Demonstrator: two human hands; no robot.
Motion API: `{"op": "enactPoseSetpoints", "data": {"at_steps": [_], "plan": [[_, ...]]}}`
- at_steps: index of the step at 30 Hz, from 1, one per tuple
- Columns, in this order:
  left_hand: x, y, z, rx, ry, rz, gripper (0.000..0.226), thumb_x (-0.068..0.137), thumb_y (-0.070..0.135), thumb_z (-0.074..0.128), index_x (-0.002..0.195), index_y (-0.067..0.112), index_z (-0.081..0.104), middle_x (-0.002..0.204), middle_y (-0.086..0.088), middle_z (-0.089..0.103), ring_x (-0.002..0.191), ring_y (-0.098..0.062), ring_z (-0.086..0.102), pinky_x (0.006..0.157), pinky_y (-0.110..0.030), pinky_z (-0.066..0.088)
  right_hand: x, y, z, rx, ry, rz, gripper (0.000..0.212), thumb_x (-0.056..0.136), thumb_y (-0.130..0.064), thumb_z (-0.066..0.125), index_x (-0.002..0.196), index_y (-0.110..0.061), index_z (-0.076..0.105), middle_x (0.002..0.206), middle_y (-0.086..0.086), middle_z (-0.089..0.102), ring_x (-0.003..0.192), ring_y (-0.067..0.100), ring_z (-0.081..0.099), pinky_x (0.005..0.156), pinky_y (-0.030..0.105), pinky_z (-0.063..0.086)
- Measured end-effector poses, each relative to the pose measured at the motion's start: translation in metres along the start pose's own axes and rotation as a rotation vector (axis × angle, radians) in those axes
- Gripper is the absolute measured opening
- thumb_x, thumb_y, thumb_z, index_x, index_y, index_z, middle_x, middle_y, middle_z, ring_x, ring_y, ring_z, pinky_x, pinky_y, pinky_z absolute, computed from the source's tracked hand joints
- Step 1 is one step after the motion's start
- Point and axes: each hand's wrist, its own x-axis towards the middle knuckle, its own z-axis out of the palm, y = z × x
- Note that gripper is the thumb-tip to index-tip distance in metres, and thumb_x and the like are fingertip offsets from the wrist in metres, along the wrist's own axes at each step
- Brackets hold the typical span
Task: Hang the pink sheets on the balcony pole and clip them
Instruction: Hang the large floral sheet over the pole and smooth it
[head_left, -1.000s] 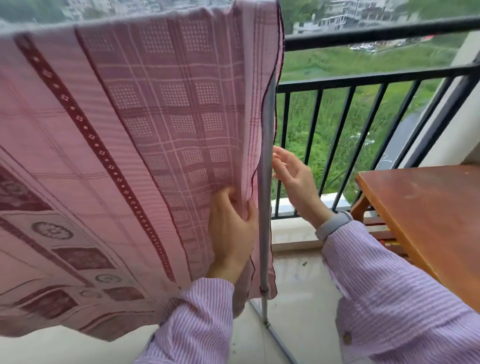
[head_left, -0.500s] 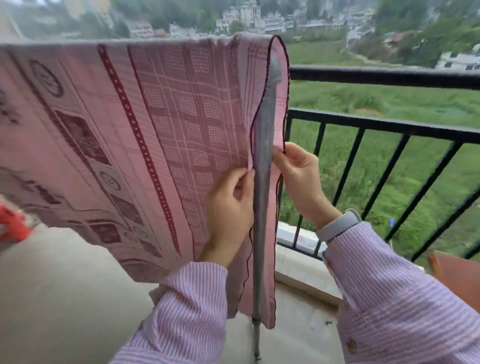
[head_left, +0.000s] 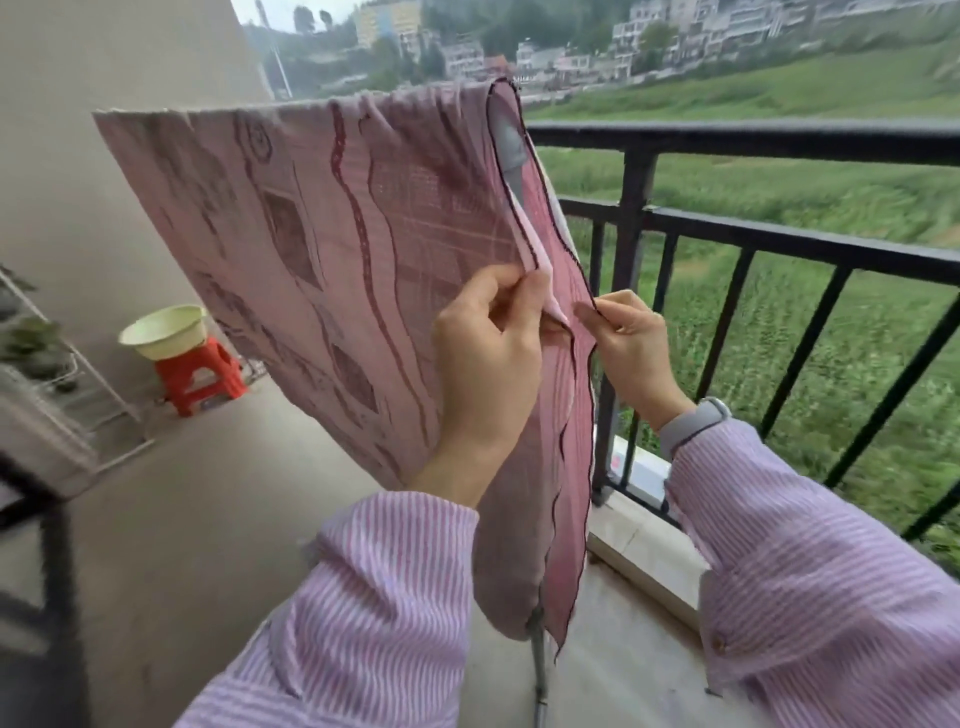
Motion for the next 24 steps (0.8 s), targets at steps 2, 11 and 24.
{"op": "enactPoseSetpoints", "data": {"at_steps": [2, 11, 24], "plan": [[-0.008, -0.012, 0.010, -0.006, 0.027, -0.073, 0.005, 0.087, 0.016, 0.057, 0.085, 0.011, 0.058, 0.073, 0.008, 0.061, 0.064, -0.001, 0.058, 0.061, -0.008, 0.045, 0.003, 0.001, -0.002, 0.029, -0.053, 0.037, 0.012, 0.083, -0.007, 0.063, 0.089, 0.001, 0.070, 0.072, -0.009, 0.051, 0.062, -0.013, 0.050, 0.064, 0.004, 0.036], [-0.051, -0.090, 0.020, 0.195, 0.071, -0.260, 0.033, 0.080, 0.017, 0.067, 0.106, 0.009, 0.049, 0.101, -0.005, 0.057, 0.082, -0.007, 0.053, 0.068, -0.004, 0.040, -0.016, 0.001, -0.006, 0.251, -0.225, 0.117, 0.015, 0.086, -0.004, 0.058, 0.099, -0.004, 0.065, 0.068, -0.014, 0.067, 0.065, -0.006, 0.056, 0.066, 0.012, 0.047], [-0.068, -0.094, -0.006, 0.380, -0.023, -0.311, 0.010, 0.088, 0.007, 0.053, 0.084, 0.001, 0.061, 0.075, -0.009, 0.064, 0.064, -0.018, 0.052, 0.054, -0.018, 0.029, -0.050, 0.020, 0.011, -0.034, -0.315, 0.190, 0.009, 0.090, -0.006, 0.049, 0.088, -0.005, 0.058, 0.080, 0.001, 0.060, 0.067, 0.008, 0.052, 0.064, 0.022, 0.045]]}}
